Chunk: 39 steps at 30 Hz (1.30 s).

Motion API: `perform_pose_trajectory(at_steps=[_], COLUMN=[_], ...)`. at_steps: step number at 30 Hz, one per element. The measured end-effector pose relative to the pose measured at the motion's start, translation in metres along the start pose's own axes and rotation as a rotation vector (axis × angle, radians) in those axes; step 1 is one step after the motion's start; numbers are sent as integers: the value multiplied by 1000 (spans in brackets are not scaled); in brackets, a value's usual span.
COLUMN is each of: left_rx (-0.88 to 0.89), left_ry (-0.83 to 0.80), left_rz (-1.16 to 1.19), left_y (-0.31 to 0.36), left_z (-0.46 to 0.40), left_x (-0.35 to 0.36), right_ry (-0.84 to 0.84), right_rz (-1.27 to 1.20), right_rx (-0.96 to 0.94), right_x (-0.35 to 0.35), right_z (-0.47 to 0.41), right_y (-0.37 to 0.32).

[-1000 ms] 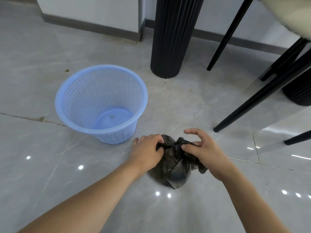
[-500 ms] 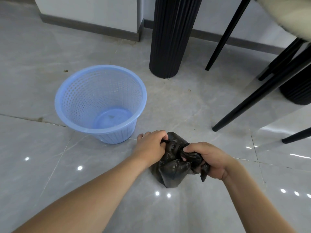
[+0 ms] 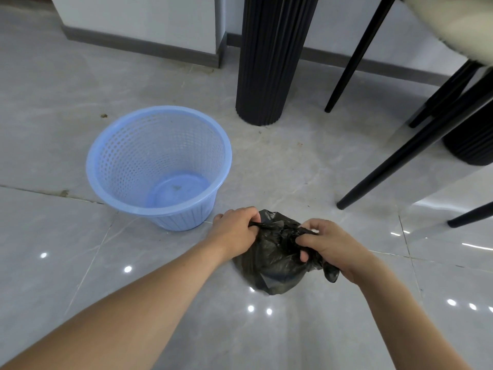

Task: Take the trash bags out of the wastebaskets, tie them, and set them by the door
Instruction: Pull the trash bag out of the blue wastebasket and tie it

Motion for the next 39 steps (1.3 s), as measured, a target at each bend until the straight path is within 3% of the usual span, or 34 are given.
perform_pose_trajectory(at_steps=[3, 7, 13, 21, 24, 28, 32, 39], left_rx=[7, 15, -82, -87, -49, -79, -34, -59], left_ry=[-3, -4, -103, -69, -179, -219, -158, -47], left_rz=[8, 6, 118, 187, 197, 9, -64, 7], left_y=[1, 7, -6, -9, 1, 11, 18, 15], left_z=[-2, -4, -4, 13, 20, 23, 22, 21], left_x=[0, 0, -1, -12, -4, 10, 18, 13], right_ry=[-81, -223, -118, -101, -110, -37, 106, 160], right_rz=[50, -102, -319, -315, -283, -142, 130, 112], right_rx=[42, 82, 63, 35, 49, 59, -66, -64], right_x=[-3, 1, 1, -4, -3, -7, -11, -9], right_z=[3, 4, 1, -5, -3, 8, 12, 11], right_y=[-3, -3, 0, 6, 4, -8, -16, -10])
Point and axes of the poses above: each hand's wrist, its own z-axis away from the middle knuckle, its own x-axis out of the palm, y = z × x, the point moved 1 cm from there along -z, towards the middle knuckle, and after that the axes turned 9 degrees about z, right-handed, at the moved point
